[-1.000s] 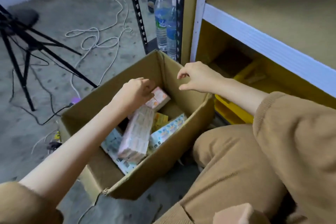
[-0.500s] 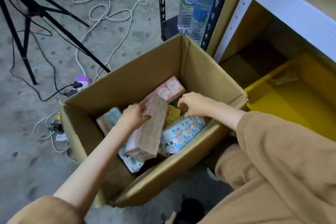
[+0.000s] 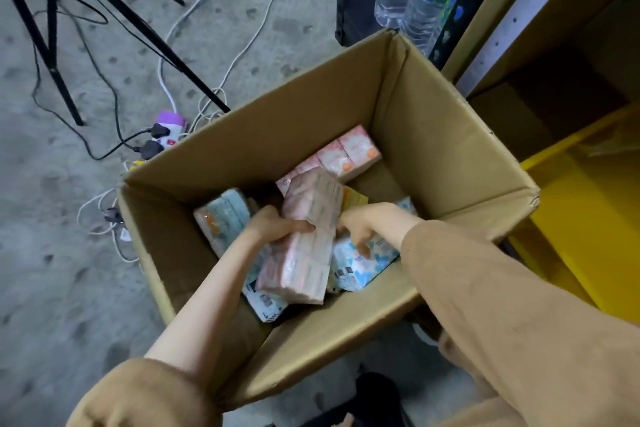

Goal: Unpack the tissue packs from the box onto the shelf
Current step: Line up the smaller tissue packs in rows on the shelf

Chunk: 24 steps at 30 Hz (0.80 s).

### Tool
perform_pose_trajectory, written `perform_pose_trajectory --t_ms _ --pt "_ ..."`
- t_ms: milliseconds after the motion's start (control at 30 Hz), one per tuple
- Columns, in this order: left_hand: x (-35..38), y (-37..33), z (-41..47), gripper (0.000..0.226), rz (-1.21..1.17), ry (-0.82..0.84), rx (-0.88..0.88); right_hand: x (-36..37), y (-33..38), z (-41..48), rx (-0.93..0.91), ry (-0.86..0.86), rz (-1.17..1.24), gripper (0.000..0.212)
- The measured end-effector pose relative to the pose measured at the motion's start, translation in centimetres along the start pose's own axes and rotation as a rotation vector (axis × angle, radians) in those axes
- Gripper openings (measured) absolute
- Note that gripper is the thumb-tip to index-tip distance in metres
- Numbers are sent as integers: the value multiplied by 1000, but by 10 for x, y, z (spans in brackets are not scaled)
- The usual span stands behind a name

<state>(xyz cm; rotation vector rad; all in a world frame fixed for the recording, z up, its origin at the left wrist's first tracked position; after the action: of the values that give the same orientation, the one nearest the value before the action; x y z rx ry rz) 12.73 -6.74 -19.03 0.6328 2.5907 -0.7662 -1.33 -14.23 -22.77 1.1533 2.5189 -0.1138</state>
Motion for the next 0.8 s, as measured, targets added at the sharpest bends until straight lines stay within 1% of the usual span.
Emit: perform_pose_trajectory --t_ms 67,167,267,367,400,433,500,567,633,733,800 --pt "-1 -5 -3 82 10 -34 19 2 -2 0 5 8 -3 79" --pt "-7 -18 -15 77 147 -111 81 4 -2 -2 9 8 10 86" --pt "-17 -38 -36 73 383 -267 195 8 0 -2 11 19 -42 77" --pt "-21 -45 -47 59 621 -440 329 10 1 -1 -3 -13 -95 72" --pt "-20 -44 -48 57 693 -462 352 11 2 -1 -9 -20 -114 73" --pt "-17 -41 -47 58 753 -454 363 12 2 -1 -14 -20 -129 76" --pt "-10 -34 -40 68 831 -378 366 12 2 -1 -24 -14 -145 80" --pt "-1 -29 -34 82 851 -269 362 12 2 -2 -34 -7 -157 83" --pt "6 -27 -30 89 832 -192 363 13 2 -3 -37 2 -174 84" --pt "3 -27 -24 86 752 -152 336 12 0 -3 -11 51 -180 77" --pt "-7 -28 -19 75 630 -134 313 9 -2 -3 -7 68 -194 74"
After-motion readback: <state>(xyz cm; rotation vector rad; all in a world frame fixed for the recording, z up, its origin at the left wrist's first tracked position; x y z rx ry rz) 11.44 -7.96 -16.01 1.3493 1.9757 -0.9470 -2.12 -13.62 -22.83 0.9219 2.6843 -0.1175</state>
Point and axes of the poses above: each hand's wrist, its own z-axis towards the middle knuckle, its own x-axis out of the palm, y = z × x, the point moved 2 cm from there along z, towards the middle knuckle, and after that the axes turned 10 degrees about x, right-handed, at the moved point
